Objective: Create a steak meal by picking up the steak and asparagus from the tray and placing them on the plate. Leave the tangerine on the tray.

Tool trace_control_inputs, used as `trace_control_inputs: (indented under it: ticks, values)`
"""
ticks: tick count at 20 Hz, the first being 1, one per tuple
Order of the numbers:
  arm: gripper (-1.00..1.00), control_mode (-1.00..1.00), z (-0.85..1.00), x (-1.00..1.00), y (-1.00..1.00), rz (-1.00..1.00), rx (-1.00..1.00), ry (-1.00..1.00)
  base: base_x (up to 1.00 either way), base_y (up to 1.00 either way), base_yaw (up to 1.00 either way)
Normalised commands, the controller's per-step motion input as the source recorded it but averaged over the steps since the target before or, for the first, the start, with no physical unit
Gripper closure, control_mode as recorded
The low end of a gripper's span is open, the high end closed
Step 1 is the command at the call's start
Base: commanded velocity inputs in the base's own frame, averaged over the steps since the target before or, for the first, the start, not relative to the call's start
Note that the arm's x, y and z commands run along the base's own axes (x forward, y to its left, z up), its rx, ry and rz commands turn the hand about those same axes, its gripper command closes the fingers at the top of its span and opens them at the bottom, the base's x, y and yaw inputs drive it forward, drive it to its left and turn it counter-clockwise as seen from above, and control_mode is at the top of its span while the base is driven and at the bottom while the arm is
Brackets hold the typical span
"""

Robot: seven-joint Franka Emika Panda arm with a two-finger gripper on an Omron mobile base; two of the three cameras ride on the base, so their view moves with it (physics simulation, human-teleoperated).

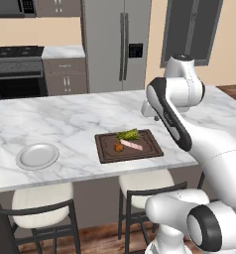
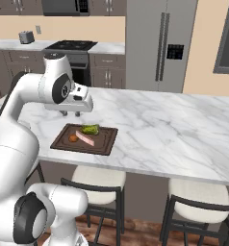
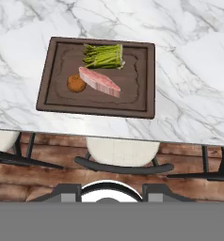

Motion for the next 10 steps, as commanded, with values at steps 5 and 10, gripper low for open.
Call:
trace_control_inputs:
  ticks: [5, 10]
  values:
    - [-1.0, -1.0, -0.16, 0.01, 0.0, 0.0, 0.0, 0.0, 0.0, 0.0, 0.0]
    - [-1.0, -1.0, -0.32, 0.06, 0.0, 0.0, 0.0, 0.0, 0.0, 0.0, 0.0]
